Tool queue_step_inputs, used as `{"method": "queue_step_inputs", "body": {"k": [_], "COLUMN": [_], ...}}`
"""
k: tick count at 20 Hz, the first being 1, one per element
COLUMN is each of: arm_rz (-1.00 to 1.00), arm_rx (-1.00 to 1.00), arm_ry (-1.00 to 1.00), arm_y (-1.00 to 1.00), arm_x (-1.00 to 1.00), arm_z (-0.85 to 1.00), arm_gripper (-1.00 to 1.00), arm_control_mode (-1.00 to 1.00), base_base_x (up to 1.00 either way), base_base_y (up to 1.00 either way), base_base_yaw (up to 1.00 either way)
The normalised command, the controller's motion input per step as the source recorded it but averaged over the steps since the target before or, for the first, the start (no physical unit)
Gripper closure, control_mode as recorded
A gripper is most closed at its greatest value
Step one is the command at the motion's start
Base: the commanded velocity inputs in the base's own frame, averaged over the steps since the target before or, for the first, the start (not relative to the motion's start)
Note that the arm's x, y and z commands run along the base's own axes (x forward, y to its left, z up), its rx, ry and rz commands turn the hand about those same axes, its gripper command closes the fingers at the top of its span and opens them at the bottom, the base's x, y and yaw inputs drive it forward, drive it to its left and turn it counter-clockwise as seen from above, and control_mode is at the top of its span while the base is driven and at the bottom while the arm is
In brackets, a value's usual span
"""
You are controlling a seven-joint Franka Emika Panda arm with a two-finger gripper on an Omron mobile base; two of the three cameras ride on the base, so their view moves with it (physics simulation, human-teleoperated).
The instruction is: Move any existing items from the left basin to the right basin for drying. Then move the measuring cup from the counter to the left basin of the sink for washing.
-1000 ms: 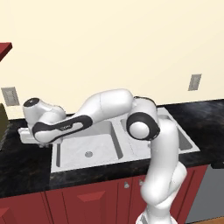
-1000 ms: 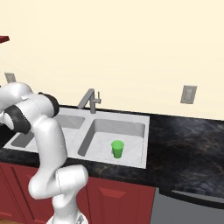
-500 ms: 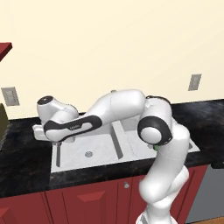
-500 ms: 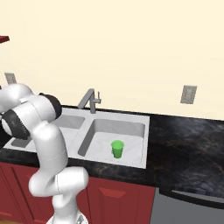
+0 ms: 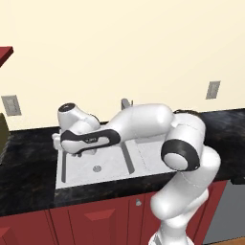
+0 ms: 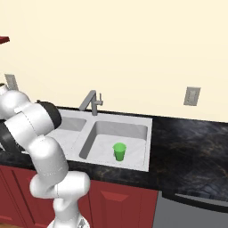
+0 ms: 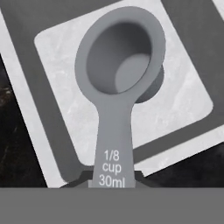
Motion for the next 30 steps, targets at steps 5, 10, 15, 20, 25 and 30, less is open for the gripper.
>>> {"method": "queue_step_inputs", "body": {"k": [5, 10, 15, 20, 25, 30], "arm_rz": [-0.02, 0.0, 0.0, 0.0, 0.0, 0.0], "arm_rx": [0.03, 0.07, 0.06, 0.01, 0.0, 0.0], "arm_ry": [0.03, 0.1, 0.06, 0.05, 0.08, 0.1], "arm_y": [-0.44, -0.29, -0.27, -0.12, 0.0, 0.0], "arm_x": [0.07, 0.18, 0.19, 0.27, 0.3, 0.31], "arm_z": [-0.06, -0.25, -0.24, -0.31, -0.42, -0.37], "arm_gripper": [1.0, 1.0, 1.0, 1.0, 1.0, 1.0], "arm_control_mode": [-1.0, -1.0, -1.0, -1.0, -1.0, -1.0], "base_base_x": [0.0, 0.0, 0.0, 0.0, 0.0, 0.0], "base_base_y": [0.0, 0.0, 0.0, 0.0, 0.0, 0.0], "base_base_yaw": [0.0, 0.0, 0.0, 0.0, 0.0, 0.0]}}
